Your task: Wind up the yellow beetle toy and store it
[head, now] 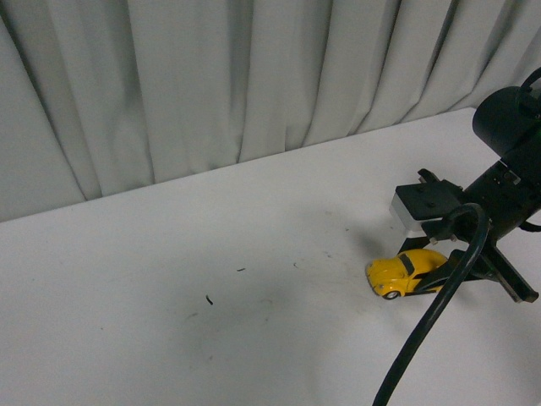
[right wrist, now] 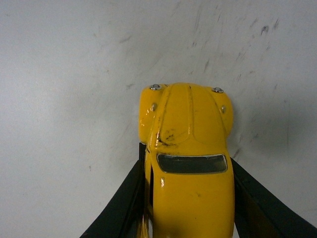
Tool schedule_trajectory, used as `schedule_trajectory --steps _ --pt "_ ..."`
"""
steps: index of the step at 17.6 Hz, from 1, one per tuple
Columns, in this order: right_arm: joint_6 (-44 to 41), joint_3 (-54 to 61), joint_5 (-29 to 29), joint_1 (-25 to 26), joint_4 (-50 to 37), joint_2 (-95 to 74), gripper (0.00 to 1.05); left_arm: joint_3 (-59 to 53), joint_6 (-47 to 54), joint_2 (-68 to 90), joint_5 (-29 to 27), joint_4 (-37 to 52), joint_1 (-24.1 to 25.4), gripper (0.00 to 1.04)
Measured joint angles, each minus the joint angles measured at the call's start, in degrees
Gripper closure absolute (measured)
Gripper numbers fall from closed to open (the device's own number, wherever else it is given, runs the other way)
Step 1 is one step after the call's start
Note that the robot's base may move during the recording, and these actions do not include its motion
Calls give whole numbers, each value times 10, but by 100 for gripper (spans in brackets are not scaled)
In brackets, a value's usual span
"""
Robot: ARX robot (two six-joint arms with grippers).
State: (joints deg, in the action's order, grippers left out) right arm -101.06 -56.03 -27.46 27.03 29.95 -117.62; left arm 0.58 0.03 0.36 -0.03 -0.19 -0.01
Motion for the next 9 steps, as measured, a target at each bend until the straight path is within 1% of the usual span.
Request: schedule_trajectory --steps 5,6,7,9 --pt "0 -5 8 -1 10 4 63 0 0 0 0 0 0 7" --pt "1 -5 11 -4 10 4 53 0 0 0 0 0 0 7" --pt "8 1 32 -7 16 -1 42 0 0 0 0 0 0 7" --pt "6 8 29 -8 20 0 23 0 0 0 0 0 0 7"
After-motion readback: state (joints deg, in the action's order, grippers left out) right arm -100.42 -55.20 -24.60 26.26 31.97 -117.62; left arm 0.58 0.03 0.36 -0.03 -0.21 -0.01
